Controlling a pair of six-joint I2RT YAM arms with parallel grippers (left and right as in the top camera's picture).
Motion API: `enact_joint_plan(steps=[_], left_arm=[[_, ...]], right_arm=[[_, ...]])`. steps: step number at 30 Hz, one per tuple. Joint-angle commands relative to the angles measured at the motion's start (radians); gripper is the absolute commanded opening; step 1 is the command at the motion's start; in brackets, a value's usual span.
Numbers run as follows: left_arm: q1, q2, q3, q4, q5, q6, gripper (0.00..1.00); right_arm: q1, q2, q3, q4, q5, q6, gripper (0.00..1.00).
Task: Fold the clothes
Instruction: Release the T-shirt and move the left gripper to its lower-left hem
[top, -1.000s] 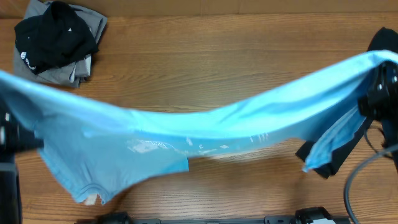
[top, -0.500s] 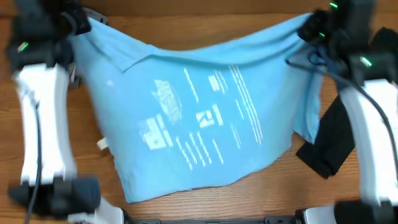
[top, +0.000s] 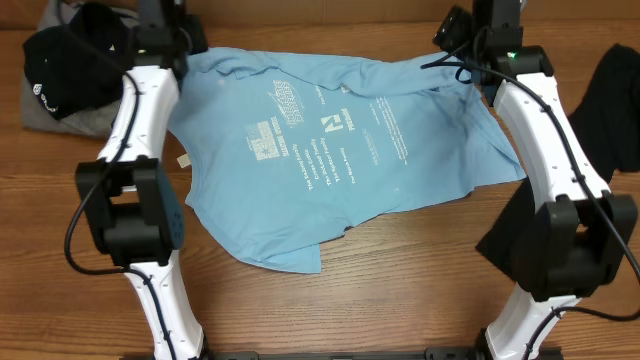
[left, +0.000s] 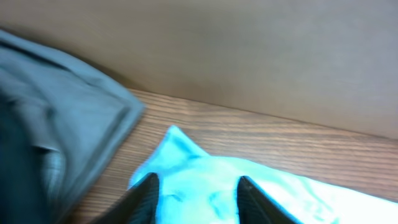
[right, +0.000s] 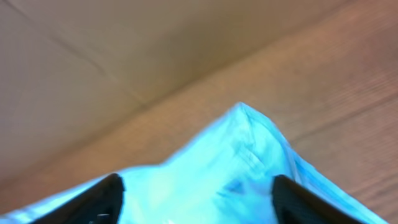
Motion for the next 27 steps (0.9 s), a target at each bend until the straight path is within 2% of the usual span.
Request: enact_joint_plan(steps=[1,3,6,9,11,13,15,16,19,22,27], left_arm=[[-0.029,-0.013,0.010,0.002,-0.018,0.039,0.51],[-0.039,-0.039,0.018,-0.035,-0.017,0.039,0.53],[-0.054,-0.112,0.026,-0.142,-0.006,0.038,0.68],[-0.069,-0.211,0.026,-0.298,0.035,0.038,0.73],[-0.080,-0.275,0.026,-0.428,0.092,0.038,0.83],[-0.092,-0.314,0.026,-0.534,0.159,0.038,0.86],[-0.108,-0.331,0.026,-0.647,0.270,0.039,0.88],[-0.128,-0.332,0.026,-0.745,0.372,0.039,0.88],[-0.175,-0.320,0.024,-0.917,0.486,0.068,0.86],[-0.264,-0.308,0.023,-1.109,0.439,0.084,0.83],[-0.346,-0.306,-0.018,-1.212,0.406,0.080,0.87]], right_arm=[[-0.039,-0.002,0.019,-0.041,0.003,-0.022,0.96],[-0.058,-0.018,0.035,-0.091,0.003,-0.021,1.00],[-0.087,-0.046,0.075,-0.188,0.002,-0.021,1.00],[-0.117,-0.068,0.113,-0.289,-0.024,-0.033,1.00],[-0.139,-0.071,0.129,-0.362,-0.066,-0.048,1.00],[-0.156,-0.071,0.130,-0.422,-0.110,-0.055,1.00],[-0.171,-0.067,0.129,-0.491,-0.122,-0.055,1.00],[-0.181,-0.064,0.129,-0.533,-0.122,-0.070,1.00],[-0.201,-0.061,0.123,-0.565,-0.102,-0.101,1.00],[-0.253,-0.039,0.119,-0.602,-0.104,-0.118,1.00],[-0.308,-0.022,0.095,-0.605,-0.108,-0.117,1.00]])
